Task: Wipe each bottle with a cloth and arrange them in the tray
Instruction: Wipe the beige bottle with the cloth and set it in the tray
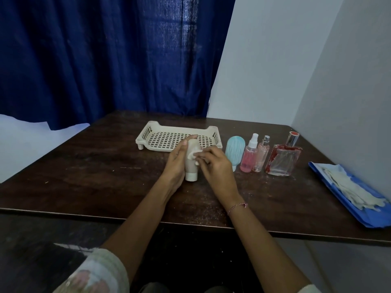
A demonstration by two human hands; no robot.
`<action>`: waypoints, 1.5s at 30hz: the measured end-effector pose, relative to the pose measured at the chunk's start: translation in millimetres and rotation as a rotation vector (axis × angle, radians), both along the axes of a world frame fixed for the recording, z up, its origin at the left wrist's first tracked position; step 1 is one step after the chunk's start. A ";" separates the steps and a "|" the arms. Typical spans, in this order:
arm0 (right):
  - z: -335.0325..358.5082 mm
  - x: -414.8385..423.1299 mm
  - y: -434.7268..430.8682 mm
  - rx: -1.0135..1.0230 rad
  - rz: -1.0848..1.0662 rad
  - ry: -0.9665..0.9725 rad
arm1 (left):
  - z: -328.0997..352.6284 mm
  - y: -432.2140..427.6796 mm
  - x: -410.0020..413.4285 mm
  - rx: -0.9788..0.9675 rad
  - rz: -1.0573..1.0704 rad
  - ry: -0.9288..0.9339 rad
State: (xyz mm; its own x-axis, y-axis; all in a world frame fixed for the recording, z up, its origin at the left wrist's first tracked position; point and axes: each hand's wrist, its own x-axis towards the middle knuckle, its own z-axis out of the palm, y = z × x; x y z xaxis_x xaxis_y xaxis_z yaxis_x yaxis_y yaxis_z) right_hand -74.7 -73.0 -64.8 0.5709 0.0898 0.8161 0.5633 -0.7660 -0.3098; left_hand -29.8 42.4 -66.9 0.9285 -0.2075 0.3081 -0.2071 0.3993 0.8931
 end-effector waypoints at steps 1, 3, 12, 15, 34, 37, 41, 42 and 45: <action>0.2 -1.1 -0.1 0.030 -0.006 -0.001 | 0.1 -0.2 -0.7 0.005 -0.007 -0.003; 0.4 -4.3 1.1 -0.023 0.022 -0.022 | 0.4 0.3 -1.9 0.007 -0.024 -0.004; 4.6 -4.0 0.3 0.056 -0.048 -0.068 | 4.1 0.6 -8.2 -0.013 -0.121 0.005; 6.0 -3.8 -6.1 0.236 -0.064 -0.050 | 4.0 -0.5 -9.7 -0.001 -0.135 -0.012; 7.2 -10.1 -7.4 0.199 -0.027 -0.073 | 2.8 0.7 -10.4 -0.032 -0.236 -0.036; 4.7 -10.5 -8.7 0.138 0.038 0.000 | 0.3 0.9 -7.3 -0.044 -0.184 -0.070; -0.1 -11.0 -12.1 0.003 0.123 0.140 | -0.5 2.1 -5.8 0.026 -0.050 -0.123; -1.8 -11.6 -12.3 -0.030 0.146 0.175 | -0.3 2.6 -5.9 0.039 -0.036 -0.130; -5.0 -12.5 -9.0 -0.118 0.144 0.187 | 1.3 3.6 -5.9 0.045 -0.003 -0.116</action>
State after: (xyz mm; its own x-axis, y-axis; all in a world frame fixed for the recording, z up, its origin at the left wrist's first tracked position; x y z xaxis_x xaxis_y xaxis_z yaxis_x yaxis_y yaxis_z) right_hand -87.2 -82.0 -69.8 0.6854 0.2691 0.6767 0.6105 -0.7189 -0.3325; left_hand -35.7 46.0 -65.6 0.8865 -0.2258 0.4039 -0.3092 0.3603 0.8801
